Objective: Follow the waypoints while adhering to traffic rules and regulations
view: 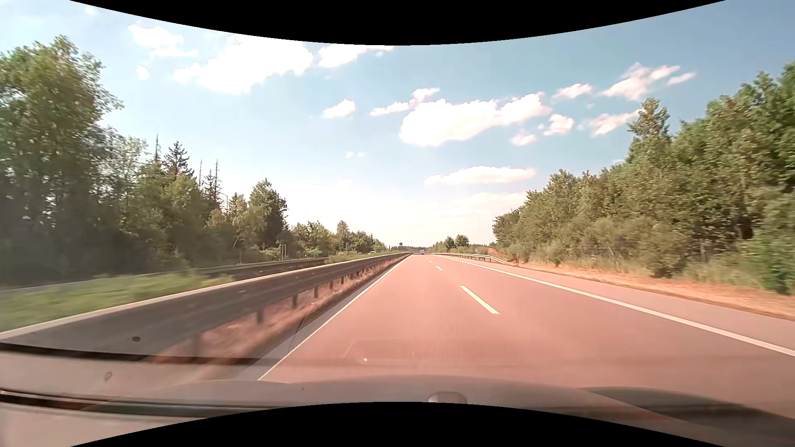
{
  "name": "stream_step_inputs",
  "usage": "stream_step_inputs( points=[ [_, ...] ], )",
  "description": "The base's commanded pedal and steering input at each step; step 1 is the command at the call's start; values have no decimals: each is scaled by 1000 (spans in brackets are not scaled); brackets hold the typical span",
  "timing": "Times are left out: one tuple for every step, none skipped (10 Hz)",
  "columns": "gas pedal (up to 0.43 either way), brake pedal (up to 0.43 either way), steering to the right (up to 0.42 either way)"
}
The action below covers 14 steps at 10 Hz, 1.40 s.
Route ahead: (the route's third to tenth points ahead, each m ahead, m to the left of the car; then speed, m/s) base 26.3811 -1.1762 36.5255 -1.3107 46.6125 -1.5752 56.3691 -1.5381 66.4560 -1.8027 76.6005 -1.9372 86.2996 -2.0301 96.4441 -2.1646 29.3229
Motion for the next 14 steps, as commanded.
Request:
stream_step_inputs(
  points=[
    [390, 0, 0],
    [390, 0, 0],
    [390, 0, 0],
    [390, 0, 0],
    [390, 0, 0],
    [390, 0, 0],
    [390, 0, 0],
    [390, 0, 0],
    [390, 0, 1],
    [390, 0, 1],
    [390, 0, 1],
    [378, 0, 1],
    [350, 0, 1],
    [350, 0, 1]
  ],
)
